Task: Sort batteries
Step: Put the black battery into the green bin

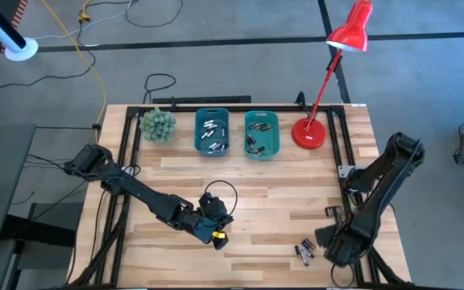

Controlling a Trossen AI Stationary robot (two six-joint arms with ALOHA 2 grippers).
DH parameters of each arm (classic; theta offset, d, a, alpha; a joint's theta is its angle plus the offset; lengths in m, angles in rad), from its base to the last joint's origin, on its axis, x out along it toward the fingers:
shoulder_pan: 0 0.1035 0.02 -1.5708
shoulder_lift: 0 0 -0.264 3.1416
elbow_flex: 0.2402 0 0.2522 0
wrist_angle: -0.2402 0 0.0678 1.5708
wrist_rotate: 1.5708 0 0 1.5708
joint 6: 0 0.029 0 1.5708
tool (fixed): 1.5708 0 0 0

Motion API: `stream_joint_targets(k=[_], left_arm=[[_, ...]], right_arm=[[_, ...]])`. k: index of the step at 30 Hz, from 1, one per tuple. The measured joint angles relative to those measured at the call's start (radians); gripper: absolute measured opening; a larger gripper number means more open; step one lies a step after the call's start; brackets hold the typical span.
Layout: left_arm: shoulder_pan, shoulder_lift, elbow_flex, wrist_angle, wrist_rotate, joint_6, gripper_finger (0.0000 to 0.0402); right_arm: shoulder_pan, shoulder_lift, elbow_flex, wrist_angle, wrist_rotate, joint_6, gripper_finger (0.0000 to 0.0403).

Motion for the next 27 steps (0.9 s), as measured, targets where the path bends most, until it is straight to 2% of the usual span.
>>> stream_joint_targets(k=[4, 7, 10, 13, 19, 23, 27], left_arm=[[0.019, 0.000, 0.000, 0.000, 0.001, 0.006, 0.0026], [0.030, 0.000, -0.005, 0.013, -0.002, 0.093, 0.0026], [0.027, -0.008, -0.074, 0.105, 0.005, 0.158, 0.0026], [0.027, -0.035, -0.191, 0.218, 0.031, 0.149, 0.0026], [0.034, -0.166, -0.456, 0.462, 0.050, 0.105, 0.0026], [0.076, -0.304, -0.596, 0.522, 0.056, 0.140, 0.0026], [0.141, -0.432, -0.672, 0.520, 0.138, 0.203, 0.0026]], right_arm=[[-0.036, -0.096, 0.000, -0.036, 0.098, 0.116, 0.0009], [-0.082, -0.167, 0.001, -0.050, 0.187, 0.138, 0.0011], [-0.165, -0.222, 0.003, -0.047, 0.260, 0.146, 0.0015], [-0.286, -0.252, 0.028, -0.051, 0.335, 0.158, 0.0015], [-0.607, -0.213, 0.169, 0.009, 0.358, -0.123, 0.0015], [-0.856, -0.117, 0.291, 0.045, 0.354, -0.283, 0.0015], [-1.082, 0.017, 0.406, 0.081, 0.250, -0.423, 0.0014]])
